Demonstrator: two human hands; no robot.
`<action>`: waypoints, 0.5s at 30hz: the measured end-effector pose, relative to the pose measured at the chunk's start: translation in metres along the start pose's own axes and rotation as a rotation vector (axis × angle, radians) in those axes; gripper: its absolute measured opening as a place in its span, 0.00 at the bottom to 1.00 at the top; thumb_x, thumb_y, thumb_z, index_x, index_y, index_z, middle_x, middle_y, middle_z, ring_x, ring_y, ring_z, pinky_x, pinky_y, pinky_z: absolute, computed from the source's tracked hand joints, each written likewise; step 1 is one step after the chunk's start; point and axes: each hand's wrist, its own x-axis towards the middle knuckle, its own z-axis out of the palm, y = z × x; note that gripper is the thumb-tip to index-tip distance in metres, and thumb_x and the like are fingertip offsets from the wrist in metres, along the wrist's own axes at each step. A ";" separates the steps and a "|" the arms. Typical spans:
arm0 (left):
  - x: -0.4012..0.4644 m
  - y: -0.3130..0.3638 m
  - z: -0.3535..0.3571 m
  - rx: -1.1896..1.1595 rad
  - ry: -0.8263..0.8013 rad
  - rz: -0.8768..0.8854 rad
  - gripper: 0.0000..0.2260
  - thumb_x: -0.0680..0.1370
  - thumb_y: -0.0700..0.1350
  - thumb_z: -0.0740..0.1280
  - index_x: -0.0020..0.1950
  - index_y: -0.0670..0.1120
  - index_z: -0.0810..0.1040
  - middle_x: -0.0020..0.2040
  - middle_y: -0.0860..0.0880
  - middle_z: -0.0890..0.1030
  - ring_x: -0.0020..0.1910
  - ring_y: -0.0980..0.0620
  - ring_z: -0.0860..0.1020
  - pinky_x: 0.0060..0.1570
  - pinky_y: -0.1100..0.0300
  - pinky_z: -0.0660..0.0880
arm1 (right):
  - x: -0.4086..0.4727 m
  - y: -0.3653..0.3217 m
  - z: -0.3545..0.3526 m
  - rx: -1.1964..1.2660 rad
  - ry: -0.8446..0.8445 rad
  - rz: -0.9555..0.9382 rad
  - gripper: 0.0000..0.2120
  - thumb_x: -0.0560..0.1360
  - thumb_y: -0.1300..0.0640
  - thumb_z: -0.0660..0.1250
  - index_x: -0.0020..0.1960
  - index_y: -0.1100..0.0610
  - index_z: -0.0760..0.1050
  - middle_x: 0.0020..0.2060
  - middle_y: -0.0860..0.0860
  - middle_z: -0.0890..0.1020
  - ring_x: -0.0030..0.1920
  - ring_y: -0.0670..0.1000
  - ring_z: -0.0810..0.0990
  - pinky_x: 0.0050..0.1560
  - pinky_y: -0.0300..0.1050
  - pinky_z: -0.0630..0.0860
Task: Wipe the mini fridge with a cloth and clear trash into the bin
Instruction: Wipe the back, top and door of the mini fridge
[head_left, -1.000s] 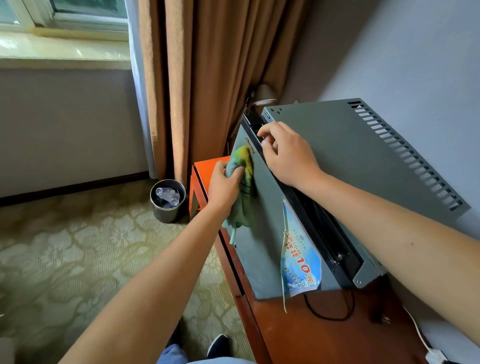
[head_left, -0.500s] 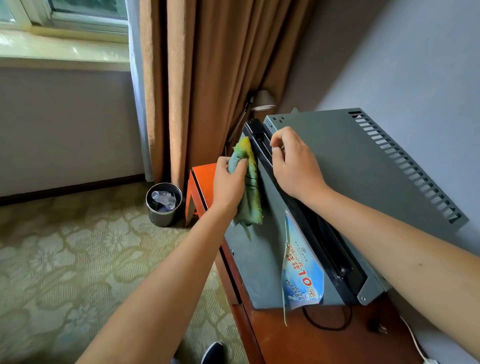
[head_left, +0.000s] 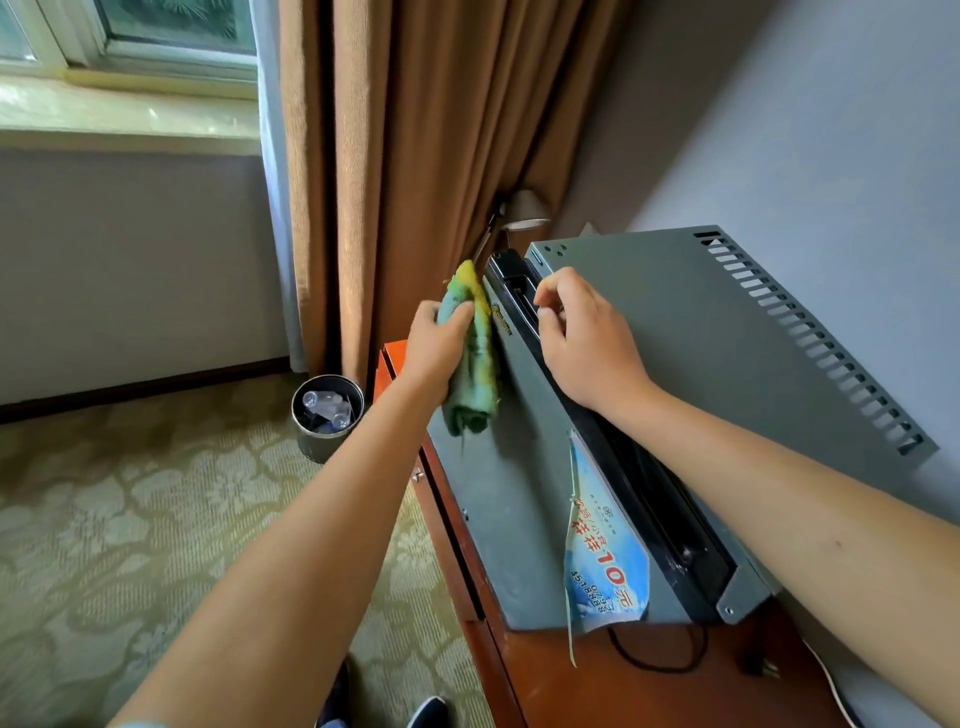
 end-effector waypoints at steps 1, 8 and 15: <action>0.001 -0.013 -0.001 0.043 -0.001 -0.035 0.14 0.79 0.55 0.67 0.56 0.46 0.72 0.52 0.43 0.81 0.52 0.44 0.83 0.53 0.46 0.81 | 0.000 0.000 0.000 -0.001 0.000 -0.003 0.04 0.79 0.61 0.59 0.51 0.52 0.69 0.46 0.45 0.76 0.42 0.49 0.74 0.42 0.48 0.70; -0.067 -0.081 0.016 0.042 -0.098 -0.143 0.14 0.77 0.60 0.66 0.52 0.52 0.70 0.51 0.44 0.81 0.50 0.45 0.83 0.55 0.41 0.80 | 0.002 0.001 0.001 -0.011 -0.007 -0.011 0.04 0.79 0.60 0.59 0.51 0.52 0.70 0.46 0.46 0.76 0.43 0.49 0.74 0.43 0.48 0.71; -0.051 -0.036 0.015 0.078 -0.015 0.072 0.12 0.79 0.57 0.65 0.54 0.51 0.71 0.49 0.48 0.81 0.49 0.49 0.82 0.50 0.49 0.80 | 0.001 0.001 0.001 -0.004 0.000 -0.004 0.05 0.79 0.60 0.60 0.52 0.52 0.70 0.46 0.45 0.76 0.43 0.47 0.74 0.43 0.47 0.71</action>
